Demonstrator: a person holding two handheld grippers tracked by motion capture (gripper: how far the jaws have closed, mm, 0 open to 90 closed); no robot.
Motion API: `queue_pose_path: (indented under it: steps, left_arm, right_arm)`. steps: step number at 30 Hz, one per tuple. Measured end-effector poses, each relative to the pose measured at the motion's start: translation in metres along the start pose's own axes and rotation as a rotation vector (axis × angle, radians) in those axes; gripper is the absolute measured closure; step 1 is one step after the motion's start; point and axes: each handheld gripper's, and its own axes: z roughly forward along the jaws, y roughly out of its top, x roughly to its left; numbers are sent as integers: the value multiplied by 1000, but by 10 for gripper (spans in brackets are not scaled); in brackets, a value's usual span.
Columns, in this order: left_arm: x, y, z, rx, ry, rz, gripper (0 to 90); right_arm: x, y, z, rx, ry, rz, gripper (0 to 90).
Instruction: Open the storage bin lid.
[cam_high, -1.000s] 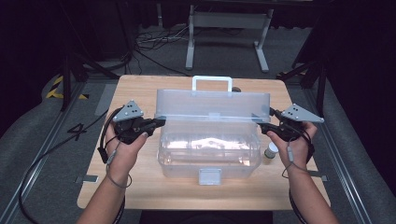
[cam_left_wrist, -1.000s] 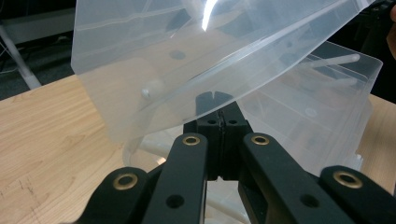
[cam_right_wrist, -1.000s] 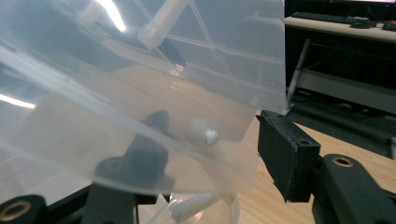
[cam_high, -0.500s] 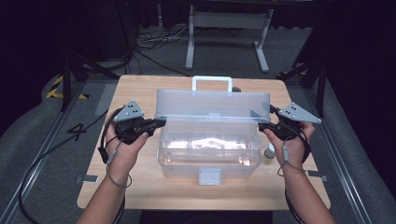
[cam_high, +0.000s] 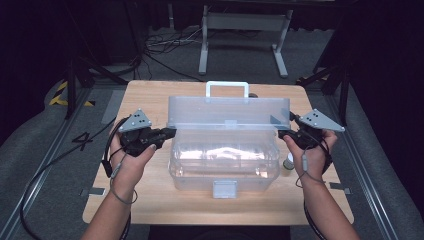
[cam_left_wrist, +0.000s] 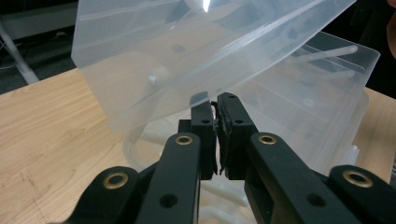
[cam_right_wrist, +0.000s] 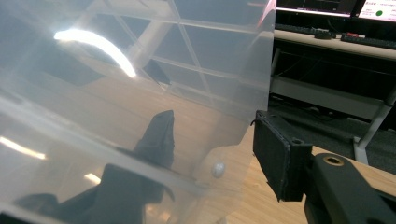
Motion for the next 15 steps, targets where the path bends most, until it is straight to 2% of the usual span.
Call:
queue_pose_path:
  steps: [8, 15]
  left_arm:
    - [5, -7, -11, 11, 29, -24, 851]
    - [7, -14, -18, 20, 54, -46, 847]
  right_arm:
    - [1, 5, 3, -16, -49, -32, 550]
    - [-1, 8, 7, -36, -59, -16, 565]
